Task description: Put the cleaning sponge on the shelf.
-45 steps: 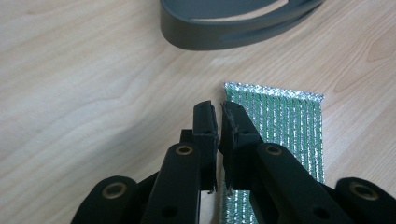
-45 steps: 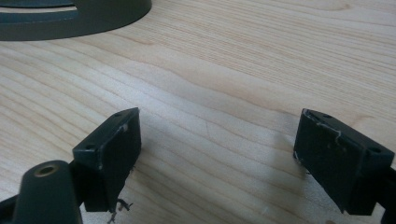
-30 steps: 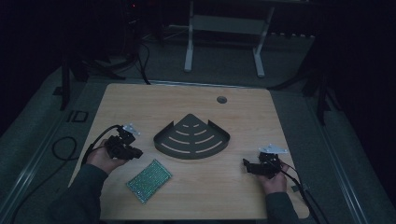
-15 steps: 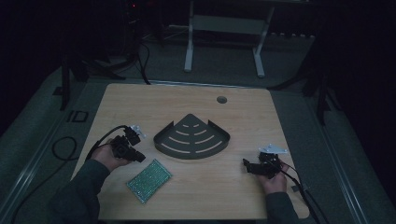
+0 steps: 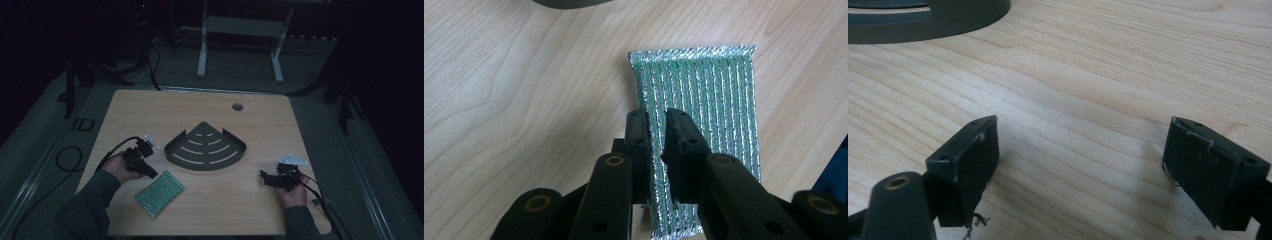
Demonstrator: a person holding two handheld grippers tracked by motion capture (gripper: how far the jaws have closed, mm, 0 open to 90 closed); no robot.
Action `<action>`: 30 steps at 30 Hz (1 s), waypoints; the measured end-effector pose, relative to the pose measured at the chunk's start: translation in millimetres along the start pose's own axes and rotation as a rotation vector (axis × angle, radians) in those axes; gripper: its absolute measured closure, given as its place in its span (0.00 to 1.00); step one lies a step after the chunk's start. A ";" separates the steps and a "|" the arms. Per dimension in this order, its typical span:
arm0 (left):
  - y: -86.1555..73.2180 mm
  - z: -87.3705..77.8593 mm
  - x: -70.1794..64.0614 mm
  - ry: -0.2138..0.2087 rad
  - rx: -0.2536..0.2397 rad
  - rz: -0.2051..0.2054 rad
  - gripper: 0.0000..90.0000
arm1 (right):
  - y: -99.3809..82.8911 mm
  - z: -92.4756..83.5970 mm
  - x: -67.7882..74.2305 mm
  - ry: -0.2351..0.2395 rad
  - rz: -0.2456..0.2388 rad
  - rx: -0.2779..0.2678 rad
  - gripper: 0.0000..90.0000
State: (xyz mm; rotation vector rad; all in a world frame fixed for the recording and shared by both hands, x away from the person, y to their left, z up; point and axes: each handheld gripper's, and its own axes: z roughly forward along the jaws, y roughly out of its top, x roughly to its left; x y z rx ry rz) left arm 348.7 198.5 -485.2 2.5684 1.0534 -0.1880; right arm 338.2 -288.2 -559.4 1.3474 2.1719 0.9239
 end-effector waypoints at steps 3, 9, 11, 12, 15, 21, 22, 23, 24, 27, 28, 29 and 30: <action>-3.4 2.8 2.7 -0.007 -0.008 -0.018 0.89 | 0.0 0.0 0.0 0.000 0.000 0.000 0.16; -7.8 10.6 4.6 -0.027 0.003 -0.033 0.89 | 0.0 0.0 0.0 0.000 0.000 0.000 0.16; -8.4 12.3 4.6 -0.033 0.006 -0.034 0.89 | 0.0 0.0 0.0 0.000 0.000 0.000 0.16; -8.6 13.1 4.2 -0.034 0.007 -0.040 0.89 | 0.0 0.0 0.0 0.000 0.000 0.000 0.16; -8.9 15.3 4.4 -0.035 0.008 -0.042 0.89 | 0.0 0.0 0.0 0.000 0.000 0.000 0.16; -10.1 20.7 4.7 -0.044 0.017 -0.044 0.87 | 0.0 0.0 0.0 0.000 0.000 0.000 0.16; -10.3 21.2 5.1 -0.042 0.018 -0.046 0.87 | 0.0 0.0 0.0 0.000 0.000 0.000 0.16; -10.4 21.5 5.5 -0.043 0.021 -0.046 0.86 | 0.0 0.0 0.0 0.000 0.000 0.000 0.16; -10.5 21.7 5.6 -0.041 0.021 -0.046 0.85 | 0.0 0.0 0.0 0.000 0.000 0.000 0.16; -10.4 22.0 5.8 -0.042 0.020 -0.051 0.82 | 0.0 0.0 0.0 0.000 0.000 0.000 0.16; -10.4 22.1 5.7 -0.042 0.021 -0.053 0.81 | 0.0 0.0 0.0 0.000 0.000 0.000 0.16; -10.4 22.5 5.7 -0.041 0.020 -0.056 0.80 | 0.0 0.0 0.0 0.000 0.000 0.000 0.16; -10.4 23.0 6.0 -0.042 0.019 -0.058 0.79 | 0.0 0.0 0.0 0.000 0.000 0.000 0.16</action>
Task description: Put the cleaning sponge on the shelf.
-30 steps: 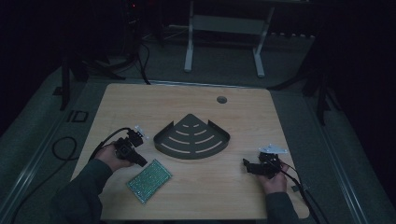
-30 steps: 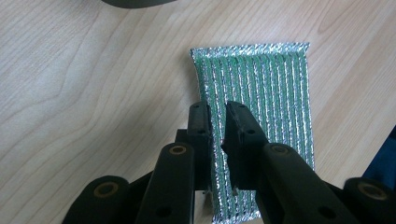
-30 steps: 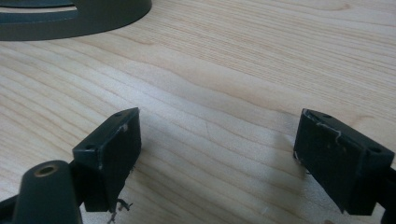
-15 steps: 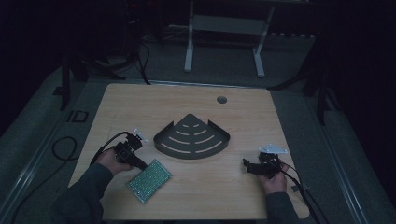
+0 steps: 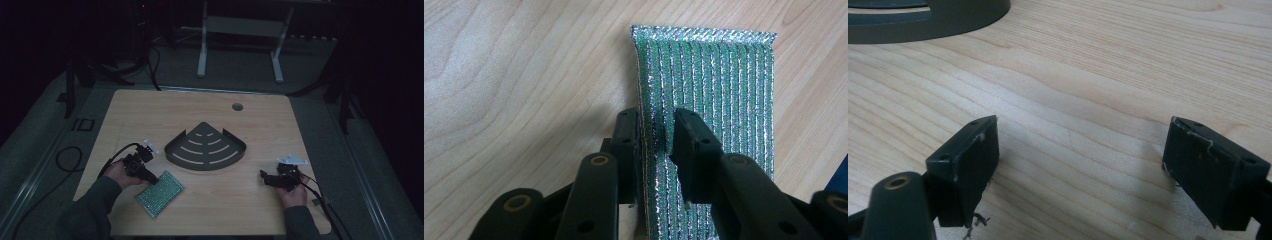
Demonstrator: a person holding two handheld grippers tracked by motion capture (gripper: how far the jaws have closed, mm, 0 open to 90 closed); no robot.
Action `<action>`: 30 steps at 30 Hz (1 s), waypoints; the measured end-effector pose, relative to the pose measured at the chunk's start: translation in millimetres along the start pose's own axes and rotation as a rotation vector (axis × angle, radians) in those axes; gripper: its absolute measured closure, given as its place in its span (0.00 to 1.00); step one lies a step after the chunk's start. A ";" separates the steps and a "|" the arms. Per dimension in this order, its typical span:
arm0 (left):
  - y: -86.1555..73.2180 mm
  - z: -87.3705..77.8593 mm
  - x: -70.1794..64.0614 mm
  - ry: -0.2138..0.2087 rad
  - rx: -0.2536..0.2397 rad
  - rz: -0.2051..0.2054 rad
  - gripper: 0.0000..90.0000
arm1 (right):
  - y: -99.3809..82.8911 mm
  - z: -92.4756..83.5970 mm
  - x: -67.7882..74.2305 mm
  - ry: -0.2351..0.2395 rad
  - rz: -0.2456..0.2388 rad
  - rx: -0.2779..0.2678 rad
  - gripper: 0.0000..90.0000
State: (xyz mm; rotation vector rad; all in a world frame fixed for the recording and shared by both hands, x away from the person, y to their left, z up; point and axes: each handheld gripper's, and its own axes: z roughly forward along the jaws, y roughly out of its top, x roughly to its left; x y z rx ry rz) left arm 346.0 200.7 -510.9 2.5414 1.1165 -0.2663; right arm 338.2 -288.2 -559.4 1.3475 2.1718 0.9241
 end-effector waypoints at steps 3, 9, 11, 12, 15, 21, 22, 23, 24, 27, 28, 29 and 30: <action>-0.4 2.2 0.7 -0.009 0.003 -0.004 0.78 | 0.0 0.0 0.0 0.000 0.000 0.000 0.16; -2.1 5.0 2.3 -0.027 -0.003 -0.018 0.78 | 0.0 0.0 0.0 0.000 0.000 0.000 0.16; -2.3 5.6 2.5 -0.033 -0.004 -0.021 0.80 | 0.0 0.0 0.0 0.000 0.000 0.000 0.16; -2.2 5.9 2.7 -0.034 -0.001 -0.021 0.80 | 0.0 0.0 0.0 0.000 0.000 0.000 0.16; -1.7 6.6 3.2 -0.041 0.004 -0.024 0.83 | 0.0 0.0 0.0 0.000 0.000 0.000 0.16; -1.1 6.9 3.6 -0.043 0.008 -0.035 0.92 | 0.0 0.0 0.0 0.000 0.000 0.000 0.16; -1.0 6.5 3.5 -0.045 0.009 -0.034 0.94 | 0.0 0.0 0.0 0.000 0.000 0.000 0.16; -0.8 5.9 3.1 -0.043 0.010 -0.029 0.98 | 0.0 0.0 0.0 0.000 0.000 0.000 0.16; -0.5 5.8 2.3 -0.039 0.010 -0.033 0.99 | 0.0 0.0 0.0 0.000 0.000 0.000 0.16; 0.6 5.5 1.1 -0.031 0.019 -0.031 1.00 | 0.0 0.0 0.0 0.000 0.000 0.000 0.16; 0.9 5.2 1.0 -0.031 0.020 -0.032 1.00 | 0.0 0.0 0.0 0.000 0.000 0.000 0.16; 1.1 4.8 0.8 -0.030 0.018 -0.034 1.00 | 0.0 0.0 0.0 0.000 0.000 0.000 0.16; 1.1 4.2 0.7 -0.028 0.014 -0.038 1.00 | 0.0 0.0 0.0 0.000 0.000 0.000 0.16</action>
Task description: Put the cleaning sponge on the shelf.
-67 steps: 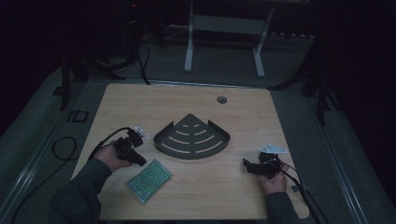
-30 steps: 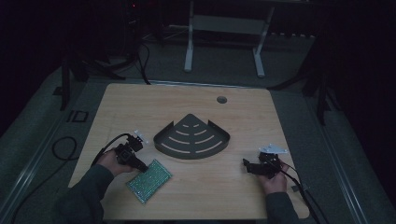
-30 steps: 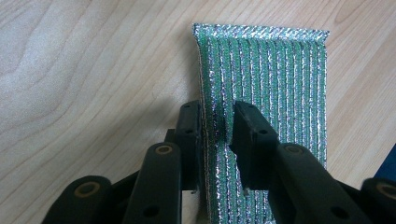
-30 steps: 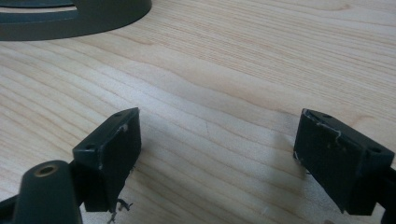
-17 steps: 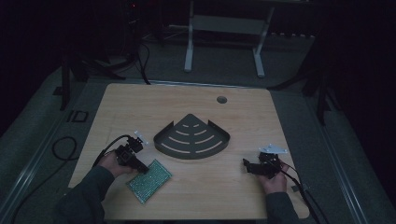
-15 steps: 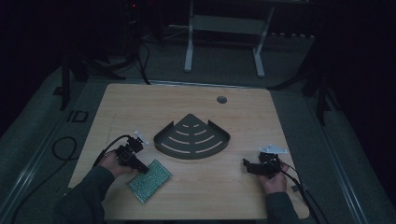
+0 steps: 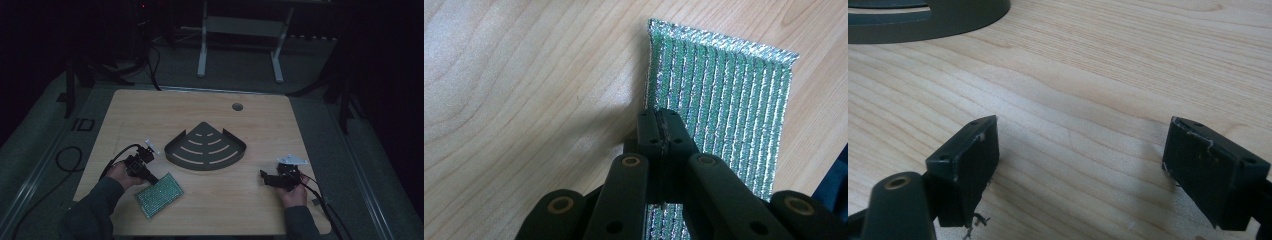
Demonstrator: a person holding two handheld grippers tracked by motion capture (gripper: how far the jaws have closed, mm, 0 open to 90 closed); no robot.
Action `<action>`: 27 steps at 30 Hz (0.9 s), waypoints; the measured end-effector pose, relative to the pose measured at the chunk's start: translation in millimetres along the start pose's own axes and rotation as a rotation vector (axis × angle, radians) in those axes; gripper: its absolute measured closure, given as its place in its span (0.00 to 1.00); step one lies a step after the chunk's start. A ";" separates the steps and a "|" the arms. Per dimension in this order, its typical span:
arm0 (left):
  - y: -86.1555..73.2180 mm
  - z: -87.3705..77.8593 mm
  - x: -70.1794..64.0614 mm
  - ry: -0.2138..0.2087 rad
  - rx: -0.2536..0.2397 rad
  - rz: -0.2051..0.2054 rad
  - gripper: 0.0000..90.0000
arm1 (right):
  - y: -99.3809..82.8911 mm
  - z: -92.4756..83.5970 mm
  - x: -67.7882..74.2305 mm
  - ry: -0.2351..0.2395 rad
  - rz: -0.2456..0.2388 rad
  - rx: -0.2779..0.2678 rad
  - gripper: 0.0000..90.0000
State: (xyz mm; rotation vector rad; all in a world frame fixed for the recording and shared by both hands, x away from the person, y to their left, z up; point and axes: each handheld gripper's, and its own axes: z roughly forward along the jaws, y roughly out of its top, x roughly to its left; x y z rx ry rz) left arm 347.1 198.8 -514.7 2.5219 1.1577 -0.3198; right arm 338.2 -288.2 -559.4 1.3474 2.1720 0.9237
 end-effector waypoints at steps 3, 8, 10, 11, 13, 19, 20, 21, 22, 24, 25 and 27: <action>-0.2 -3.1 -0.4 0.000 -0.010 -0.003 1.00 | 0.0 0.0 0.0 0.000 0.000 0.000 0.16; -0.6 -10.3 -0.3 -0.006 -0.030 -0.013 1.00 | 0.0 0.0 0.0 0.000 0.000 0.000 0.16; -0.5 -14.0 -0.4 -0.004 -0.036 -0.013 1.00 | 0.0 0.0 0.0 0.000 0.001 0.000 0.16; -0.6 -15.5 -0.4 -0.010 -0.040 -0.014 1.00 | 0.0 0.0 0.0 0.000 0.001 0.000 0.16; -0.6 -18.2 -0.5 -0.014 -0.049 -0.017 1.00 | 0.0 0.0 0.0 0.000 0.001 0.000 0.16; -0.9 -25.0 0.3 -0.017 -0.063 -0.025 1.00 | 0.0 0.0 0.0 0.000 0.001 0.000 0.16; -1.0 -26.2 0.2 -0.019 -0.069 -0.027 1.00 | 0.0 0.0 0.0 0.000 0.000 0.000 0.16; -1.1 -27.6 -0.2 -0.018 -0.074 -0.030 1.00 | 0.0 0.0 0.0 0.000 0.000 0.000 0.16; -1.0 -29.0 -0.2 -0.019 -0.071 -0.027 1.00 | 0.0 0.0 0.0 0.000 0.000 0.000 0.16; -1.2 -31.8 -0.4 -0.019 -0.079 -0.025 1.00 | 0.0 0.0 0.0 0.000 0.001 0.000 0.16; -1.1 -33.0 -0.7 -0.020 -0.083 -0.028 1.00 | 0.0 0.0 0.0 0.000 0.001 0.000 0.16; -1.4 -35.5 -0.6 -0.019 -0.090 -0.033 1.00 | 0.0 0.0 0.0 0.000 0.001 0.000 0.16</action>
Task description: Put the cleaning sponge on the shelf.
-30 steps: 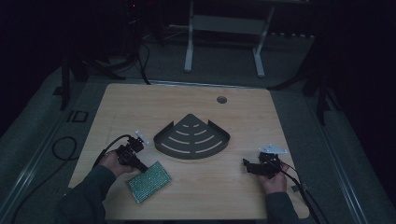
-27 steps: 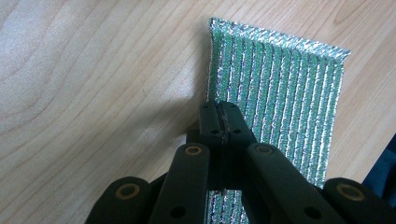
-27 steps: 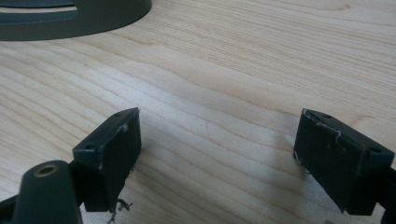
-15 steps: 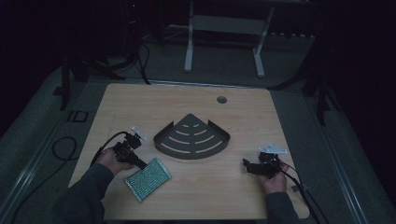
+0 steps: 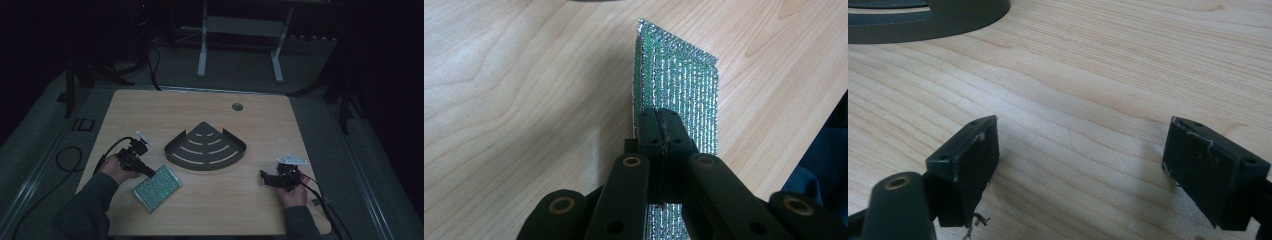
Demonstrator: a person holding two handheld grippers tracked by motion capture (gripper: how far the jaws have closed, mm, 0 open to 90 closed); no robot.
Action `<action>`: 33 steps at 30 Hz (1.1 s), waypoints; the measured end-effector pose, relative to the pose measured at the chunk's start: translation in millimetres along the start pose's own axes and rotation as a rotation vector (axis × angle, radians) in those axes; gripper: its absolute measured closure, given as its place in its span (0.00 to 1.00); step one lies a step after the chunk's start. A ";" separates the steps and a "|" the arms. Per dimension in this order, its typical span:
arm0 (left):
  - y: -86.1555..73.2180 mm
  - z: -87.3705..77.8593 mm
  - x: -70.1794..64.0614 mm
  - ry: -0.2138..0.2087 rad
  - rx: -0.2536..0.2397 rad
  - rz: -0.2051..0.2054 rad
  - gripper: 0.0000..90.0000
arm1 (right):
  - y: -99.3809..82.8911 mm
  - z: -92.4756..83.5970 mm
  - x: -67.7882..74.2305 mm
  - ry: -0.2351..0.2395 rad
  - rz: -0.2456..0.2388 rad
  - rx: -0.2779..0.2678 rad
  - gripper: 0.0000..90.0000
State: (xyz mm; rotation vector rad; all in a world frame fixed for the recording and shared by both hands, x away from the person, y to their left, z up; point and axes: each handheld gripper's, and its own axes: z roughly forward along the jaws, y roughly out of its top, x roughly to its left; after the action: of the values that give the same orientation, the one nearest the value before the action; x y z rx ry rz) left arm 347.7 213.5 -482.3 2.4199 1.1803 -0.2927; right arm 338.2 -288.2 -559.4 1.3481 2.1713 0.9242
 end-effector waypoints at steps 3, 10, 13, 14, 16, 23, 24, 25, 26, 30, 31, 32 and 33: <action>-0.2 -3.1 1.1 0.006 -0.009 0.001 1.00 | 0.0 0.0 0.0 0.000 0.000 0.000 0.16; 0.2 -11.4 2.3 -0.001 -0.031 -0.009 1.00 | 0.0 0.0 0.0 0.000 0.000 0.000 0.16; 1.1 -15.0 2.7 -0.001 -0.033 -0.007 1.00 | 0.0 0.0 0.0 0.000 0.000 0.000 0.16; 1.3 -15.7 2.6 0.000 -0.035 -0.007 1.00 | 0.0 0.0 0.0 0.000 0.000 0.000 0.16; 1.5 -17.3 3.0 -0.004 -0.041 -0.009 1.00 | 0.0 0.0 0.0 0.000 0.000 0.000 0.16; 3.9 -22.9 3.2 -0.002 -0.049 -0.006 1.00 | 0.0 0.0 0.0 0.000 0.000 0.000 0.16; 4.5 -23.7 3.3 -0.001 -0.050 -0.005 1.00 | 0.0 0.0 0.0 0.000 -0.001 0.000 0.16; 5.4 -24.9 3.1 -0.001 -0.050 -0.004 1.00 | 0.0 0.0 0.0 0.000 -0.001 0.000 0.16; 6.2 -26.2 3.1 0.000 -0.051 -0.002 1.00 | 0.0 0.0 0.0 0.000 -0.001 0.000 0.16; 9.4 -30.4 1.9 0.004 -0.058 -0.001 1.00 | 0.0 0.0 0.0 0.000 -0.001 0.001 0.16; 10.0 -31.1 1.7 0.005 -0.060 0.000 1.00 | 0.0 0.0 -0.1 0.000 -0.001 0.000 0.16; 10.6 -31.8 1.8 0.005 -0.062 0.001 1.00 | 0.0 0.0 0.0 0.000 -0.001 0.000 0.16; 11.4 -32.4 1.9 0.006 -0.063 0.002 1.00 | 0.0 0.0 0.0 0.000 -0.001 0.000 0.16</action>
State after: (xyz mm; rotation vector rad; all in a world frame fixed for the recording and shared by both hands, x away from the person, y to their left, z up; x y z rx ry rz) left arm 357.8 223.6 -451.1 2.3697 1.1716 -0.2439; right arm 338.2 -288.2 -559.4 1.3475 2.1720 0.9239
